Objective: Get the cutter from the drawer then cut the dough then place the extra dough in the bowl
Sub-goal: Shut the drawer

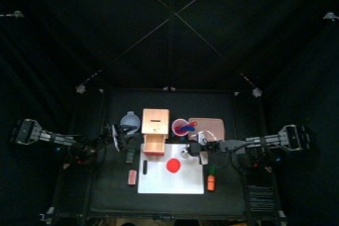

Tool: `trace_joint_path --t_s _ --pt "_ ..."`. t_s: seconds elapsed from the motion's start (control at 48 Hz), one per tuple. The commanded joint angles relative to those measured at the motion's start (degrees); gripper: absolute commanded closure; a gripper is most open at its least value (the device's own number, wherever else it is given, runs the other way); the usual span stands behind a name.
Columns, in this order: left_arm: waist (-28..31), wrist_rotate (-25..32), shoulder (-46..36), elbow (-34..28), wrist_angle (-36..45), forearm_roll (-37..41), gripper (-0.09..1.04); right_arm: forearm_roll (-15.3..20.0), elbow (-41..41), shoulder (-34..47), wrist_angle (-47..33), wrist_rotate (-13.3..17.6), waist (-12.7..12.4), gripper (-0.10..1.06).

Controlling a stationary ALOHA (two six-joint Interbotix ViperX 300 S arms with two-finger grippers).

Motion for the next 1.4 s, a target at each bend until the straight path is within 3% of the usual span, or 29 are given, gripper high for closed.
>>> trace_joint_path --t_s 0.021,0.292,0.5,0.667,0.979,1.396 --pt "4.9 0.4 3.3 -5.1 1.0 4.4 0.09 -0.4 2.2 -1.7 -2.5 -0.1 0.2 0.57" --pt "15.4 0.3 13.7 -13.6 1.3 12.3 0.08 -0.7 6.6 0.6 -8.5 -0.2 0.2 0.54" --pt "22.6 0.3 20.2 -19.0 4.5 15.0 0.08 -0.8 7.0 1.9 -11.1 -0.2 0.7 0.38" --pt "27.6 0.2 22.8 -24.5 15.5 18.3 0.08 -0.3 6.2 2.0 -11.2 -0.1 1.1 0.28" --pt "33.8 0.3 24.8 -35.9 42.6 28.7 0.09 -0.4 -3.3 3.8 -11.2 -0.2 1.5 0.26" --pt "37.4 0.4 30.3 -42.7 58.5 36.5 0.10 0.4 -20.4 24.2 -13.9 0.0 7.0 0.28"
